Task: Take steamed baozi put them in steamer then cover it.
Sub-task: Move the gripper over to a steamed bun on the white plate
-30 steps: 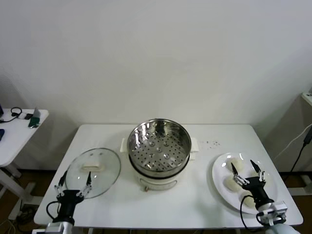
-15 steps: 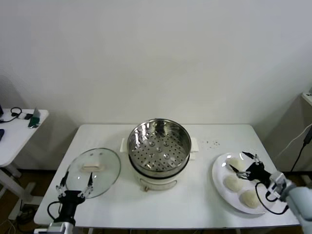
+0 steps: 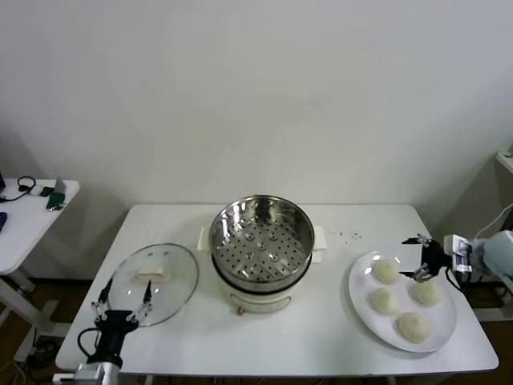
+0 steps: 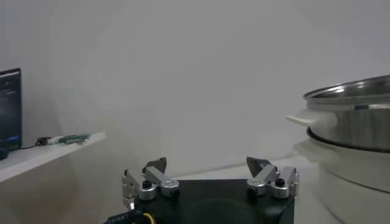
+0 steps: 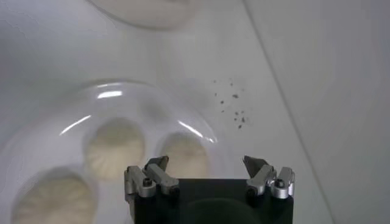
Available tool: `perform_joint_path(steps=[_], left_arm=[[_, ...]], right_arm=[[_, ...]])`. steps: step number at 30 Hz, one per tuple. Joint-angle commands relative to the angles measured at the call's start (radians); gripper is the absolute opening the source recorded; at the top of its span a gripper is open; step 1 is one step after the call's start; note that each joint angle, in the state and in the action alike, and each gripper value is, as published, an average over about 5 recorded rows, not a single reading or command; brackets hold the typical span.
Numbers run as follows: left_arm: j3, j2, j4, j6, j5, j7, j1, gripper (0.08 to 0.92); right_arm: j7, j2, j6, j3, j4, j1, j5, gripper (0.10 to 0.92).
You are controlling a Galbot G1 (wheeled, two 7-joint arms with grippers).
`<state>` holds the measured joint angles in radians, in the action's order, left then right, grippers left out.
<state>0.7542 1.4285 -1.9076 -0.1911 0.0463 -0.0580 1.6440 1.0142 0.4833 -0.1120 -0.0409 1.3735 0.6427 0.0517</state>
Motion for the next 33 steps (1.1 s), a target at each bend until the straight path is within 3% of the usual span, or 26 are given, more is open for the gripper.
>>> perform_joint_path(steps=[1,14,33], left_arm=[[0.001,-0.008,0.003,0.001,0.013,0.000,-0.004,0.823],[0.020,-0.013,0.015,0.028,0.013,0.004,-0.026,0.823],[0.024,-0.014,0.031,0.032,0.008,0.005,-0.032,0.823]], right_arm=[[0.143,-0.045,0.004,0.536,-0.166,-0.466,0.037,0.823],[0.152,0.166,0.013,0.931,-0.373,-0.724,-0.007,0.823],[0.132,0.259,0.027,0.908,-0.441,-0.660,0.036,0.823]])
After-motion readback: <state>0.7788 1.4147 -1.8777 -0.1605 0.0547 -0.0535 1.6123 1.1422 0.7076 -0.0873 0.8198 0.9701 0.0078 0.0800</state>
